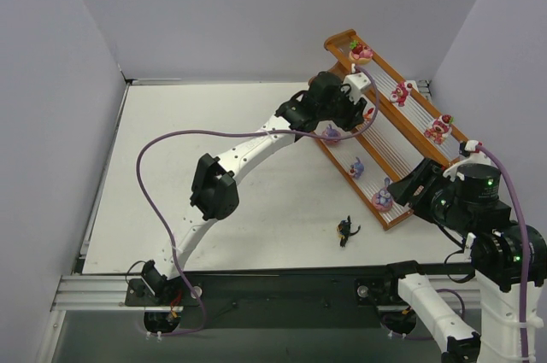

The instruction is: Place and organize the plastic toys onto the shelf

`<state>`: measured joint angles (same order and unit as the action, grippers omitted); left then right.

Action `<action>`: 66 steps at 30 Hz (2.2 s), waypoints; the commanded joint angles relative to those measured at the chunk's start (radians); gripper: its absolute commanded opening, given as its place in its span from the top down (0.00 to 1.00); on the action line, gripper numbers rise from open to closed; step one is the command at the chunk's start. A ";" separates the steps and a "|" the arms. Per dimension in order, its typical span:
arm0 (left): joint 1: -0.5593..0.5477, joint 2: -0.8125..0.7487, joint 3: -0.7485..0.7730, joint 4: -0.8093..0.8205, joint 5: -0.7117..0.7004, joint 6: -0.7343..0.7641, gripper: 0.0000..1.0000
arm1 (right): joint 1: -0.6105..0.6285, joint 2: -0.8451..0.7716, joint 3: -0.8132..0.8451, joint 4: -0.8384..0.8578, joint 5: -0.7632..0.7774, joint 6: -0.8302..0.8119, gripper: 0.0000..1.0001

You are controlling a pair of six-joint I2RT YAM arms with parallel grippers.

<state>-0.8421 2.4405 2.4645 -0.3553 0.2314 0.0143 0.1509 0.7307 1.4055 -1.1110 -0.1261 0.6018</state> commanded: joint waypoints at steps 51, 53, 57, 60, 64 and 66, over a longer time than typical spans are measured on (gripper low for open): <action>-0.015 -0.041 -0.050 0.049 -0.076 -0.008 0.79 | -0.005 -0.022 -0.016 -0.043 0.011 0.021 0.43; -0.017 -0.038 -0.052 0.050 -0.078 -0.010 0.74 | -0.007 -0.022 -0.017 -0.042 0.011 0.019 0.43; -0.015 -0.032 -0.052 0.052 -0.081 -0.010 0.66 | -0.005 -0.022 -0.016 -0.043 0.013 0.018 0.43; -0.014 -0.028 -0.049 0.059 -0.083 -0.010 0.61 | -0.005 -0.022 -0.016 -0.042 0.013 0.016 0.43; -0.015 -0.020 -0.042 0.068 -0.080 -0.010 0.57 | -0.005 -0.020 -0.016 -0.042 0.013 0.015 0.43; -0.014 -0.017 -0.042 0.072 -0.078 -0.036 0.53 | -0.007 -0.020 -0.016 -0.041 0.014 0.016 0.43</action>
<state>-0.8558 2.4409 2.4142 -0.2993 0.1459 0.0078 0.1509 0.7113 1.3983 -1.1187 -0.1184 0.6132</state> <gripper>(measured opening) 0.515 0.567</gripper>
